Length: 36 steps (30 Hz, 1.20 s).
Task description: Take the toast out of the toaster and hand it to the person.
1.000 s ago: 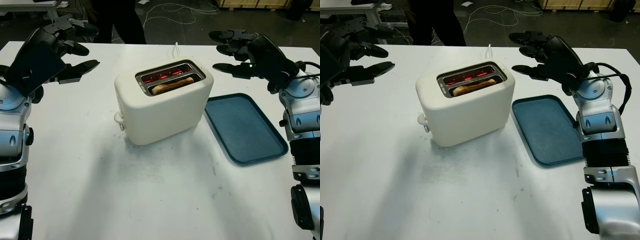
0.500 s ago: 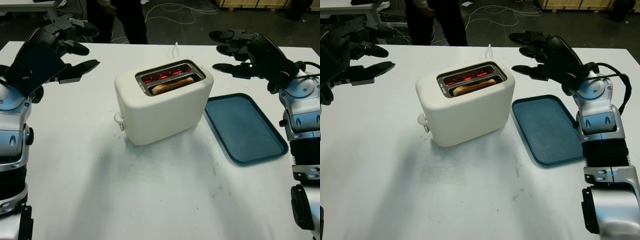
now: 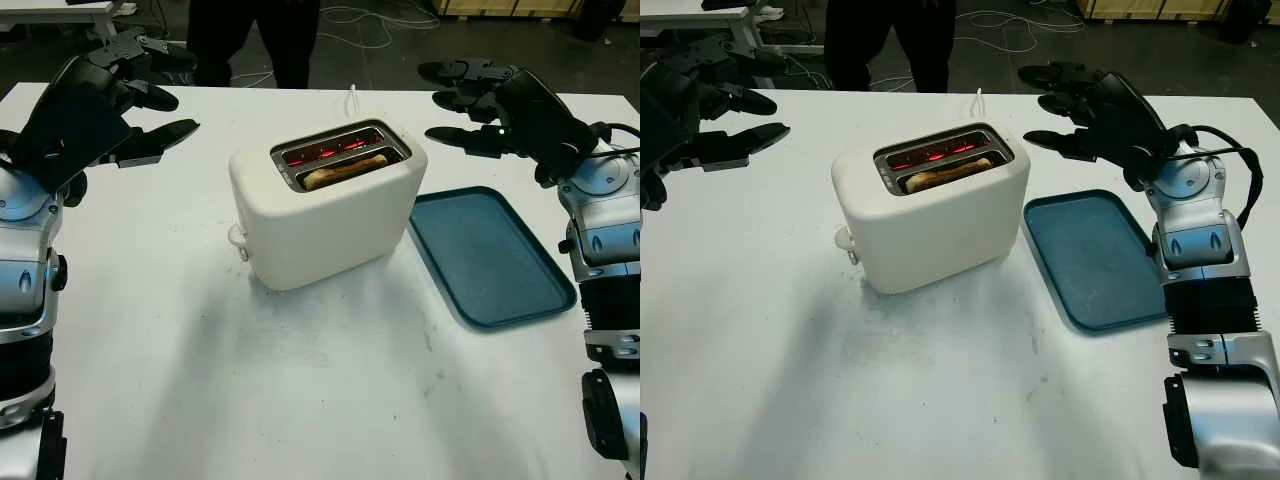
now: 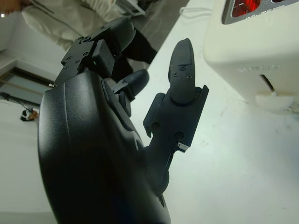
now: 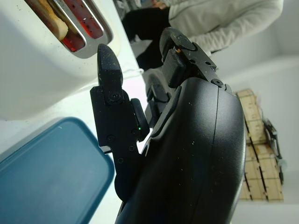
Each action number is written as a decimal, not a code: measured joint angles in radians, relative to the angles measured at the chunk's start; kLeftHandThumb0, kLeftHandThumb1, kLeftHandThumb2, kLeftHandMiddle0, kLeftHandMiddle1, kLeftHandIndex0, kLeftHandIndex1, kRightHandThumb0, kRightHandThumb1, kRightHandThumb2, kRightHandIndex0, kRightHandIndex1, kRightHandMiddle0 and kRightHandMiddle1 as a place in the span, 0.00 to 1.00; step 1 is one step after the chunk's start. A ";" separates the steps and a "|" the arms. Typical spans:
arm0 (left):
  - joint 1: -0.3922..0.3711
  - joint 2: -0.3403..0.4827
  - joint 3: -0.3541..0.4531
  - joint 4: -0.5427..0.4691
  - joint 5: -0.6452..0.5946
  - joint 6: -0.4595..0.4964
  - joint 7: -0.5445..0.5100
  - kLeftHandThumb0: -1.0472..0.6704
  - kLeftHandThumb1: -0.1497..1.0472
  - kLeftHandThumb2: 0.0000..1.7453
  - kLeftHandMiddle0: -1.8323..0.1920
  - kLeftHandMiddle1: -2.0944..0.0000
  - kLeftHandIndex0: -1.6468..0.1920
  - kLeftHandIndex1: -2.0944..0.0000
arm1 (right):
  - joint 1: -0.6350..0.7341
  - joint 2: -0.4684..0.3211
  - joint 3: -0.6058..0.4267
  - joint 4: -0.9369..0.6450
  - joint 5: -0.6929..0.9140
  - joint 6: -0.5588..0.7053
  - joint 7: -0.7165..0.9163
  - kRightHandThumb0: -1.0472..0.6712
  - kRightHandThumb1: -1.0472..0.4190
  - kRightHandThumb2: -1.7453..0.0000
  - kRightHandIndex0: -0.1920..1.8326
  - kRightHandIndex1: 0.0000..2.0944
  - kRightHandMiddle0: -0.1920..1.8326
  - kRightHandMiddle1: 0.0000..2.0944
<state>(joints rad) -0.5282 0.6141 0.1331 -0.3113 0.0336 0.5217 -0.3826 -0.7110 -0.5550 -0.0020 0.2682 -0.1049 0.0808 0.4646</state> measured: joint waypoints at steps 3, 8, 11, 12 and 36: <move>0.000 0.000 0.000 0.000 0.000 0.000 0.000 0.44 0.75 0.25 0.85 0.45 0.78 0.62 | 0.000 0.000 0.000 0.000 -0.001 0.000 -0.001 0.41 0.09 0.93 0.32 0.01 0.31 0.00; 0.000 -0.003 0.000 -0.006 0.000 0.014 0.000 0.45 0.75 0.25 0.86 0.46 0.79 0.62 | 0.000 0.000 0.002 0.000 -0.001 0.000 -0.001 0.41 0.09 0.93 0.32 0.01 0.31 0.00; 0.000 -0.003 0.000 -0.006 -0.001 0.015 0.000 0.45 0.75 0.25 0.86 0.45 0.79 0.62 | 0.000 0.000 0.003 0.000 -0.001 0.000 -0.001 0.40 0.09 0.93 0.32 0.01 0.31 0.00; 0.000 -0.003 0.000 -0.006 -0.001 0.015 0.000 0.45 0.75 0.25 0.87 0.45 0.79 0.62 | 0.000 0.000 0.003 0.000 -0.001 0.000 -0.001 0.40 0.09 0.93 0.32 0.01 0.31 0.00; 0.000 -0.003 0.000 -0.008 -0.001 0.021 0.000 0.43 0.76 0.25 0.86 0.46 0.79 0.62 | 0.000 0.000 0.008 0.000 -0.028 0.000 -0.002 0.38 0.09 0.93 0.33 0.01 0.31 0.00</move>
<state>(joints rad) -0.5282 0.6115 0.1334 -0.3191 0.0328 0.5423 -0.3827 -0.7106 -0.5552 0.0056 0.2683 -0.1328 0.0808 0.4631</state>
